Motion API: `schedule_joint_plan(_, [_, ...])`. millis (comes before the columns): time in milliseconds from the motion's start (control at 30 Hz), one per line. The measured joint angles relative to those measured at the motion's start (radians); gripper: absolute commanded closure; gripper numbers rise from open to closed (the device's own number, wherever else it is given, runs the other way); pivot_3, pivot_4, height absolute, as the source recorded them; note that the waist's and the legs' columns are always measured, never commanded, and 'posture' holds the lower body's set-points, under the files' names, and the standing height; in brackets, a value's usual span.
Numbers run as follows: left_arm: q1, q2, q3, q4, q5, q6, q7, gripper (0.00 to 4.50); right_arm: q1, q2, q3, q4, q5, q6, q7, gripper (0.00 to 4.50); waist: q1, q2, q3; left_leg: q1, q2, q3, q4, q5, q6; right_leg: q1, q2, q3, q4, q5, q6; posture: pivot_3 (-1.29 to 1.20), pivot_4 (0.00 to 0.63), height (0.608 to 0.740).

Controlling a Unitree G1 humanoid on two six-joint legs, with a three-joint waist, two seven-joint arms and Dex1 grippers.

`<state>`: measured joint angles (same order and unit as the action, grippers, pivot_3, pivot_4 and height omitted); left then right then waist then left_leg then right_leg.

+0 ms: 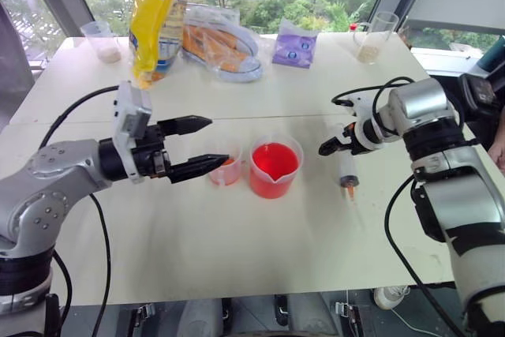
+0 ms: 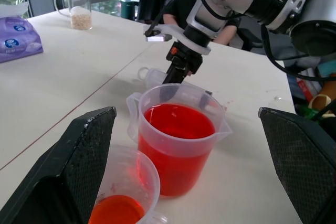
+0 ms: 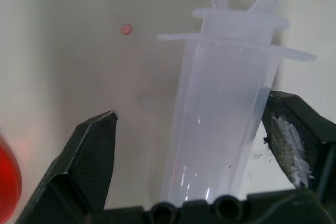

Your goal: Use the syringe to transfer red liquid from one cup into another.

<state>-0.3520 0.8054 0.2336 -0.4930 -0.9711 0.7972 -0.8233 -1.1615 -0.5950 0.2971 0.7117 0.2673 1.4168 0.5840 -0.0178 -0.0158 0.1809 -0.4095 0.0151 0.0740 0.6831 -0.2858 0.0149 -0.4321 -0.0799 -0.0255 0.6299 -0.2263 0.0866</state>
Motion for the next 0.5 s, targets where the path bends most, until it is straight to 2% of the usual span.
schedule_joint_plan(100, [0.005, 0.000, 0.008, -0.002, 0.000, 0.000, 0.002, 0.00, 0.002, 0.002, 0.014, 0.005, -0.029, -0.020, 0.012, 2.91, -0.001, 0.000, 0.000, 0.000, 0.000, 0.000, 0.000, 0.000, 0.000, 0.000, 0.000, 0.000, 0.000, 0.000, 0.000, 0.00, 0.150, 0.740])
schedule_joint_plan(133, [0.005, 0.000, 0.009, -0.002, 0.000, 0.000, 0.002, 0.00, 0.003, 0.002, 0.017, 0.001, -0.033, -0.023, 0.021, 3.11, -0.003, 0.000, 0.000, 0.001, 0.000, 0.000, 0.000, 0.000, 0.000, 0.000, 0.000, 0.000, 0.000, 0.000, 0.000, 0.00, 0.150, 0.740])
schedule_joint_plan(400, [-0.007, 0.005, 0.013, 0.004, 0.002, -0.002, -0.004, 0.00, 0.056, -0.013, 0.028, -0.123, -0.057, -0.002, 0.050, 3.12, -0.001, -0.002, -0.001, 0.001, 0.001, -0.001, 0.000, 0.000, 0.000, 0.001, 0.001, 0.000, 0.000, 0.000, 0.000, 0.00, 0.150, 0.740])
schedule_joint_plan(500, [-0.041, 0.015, 0.013, 0.029, 0.006, -0.004, -0.019, 0.00, 0.113, -0.046, -0.038, -0.296, -0.009, 0.006, 0.079, 3.12, 0.002, 0.001, 0.001, -0.002, 0.000, -0.001, -0.001, 0.000, 0.000, -0.002, 0.000, 0.000, 0.000, 0.000, 0.000, 0.00, 0.150, 0.740])
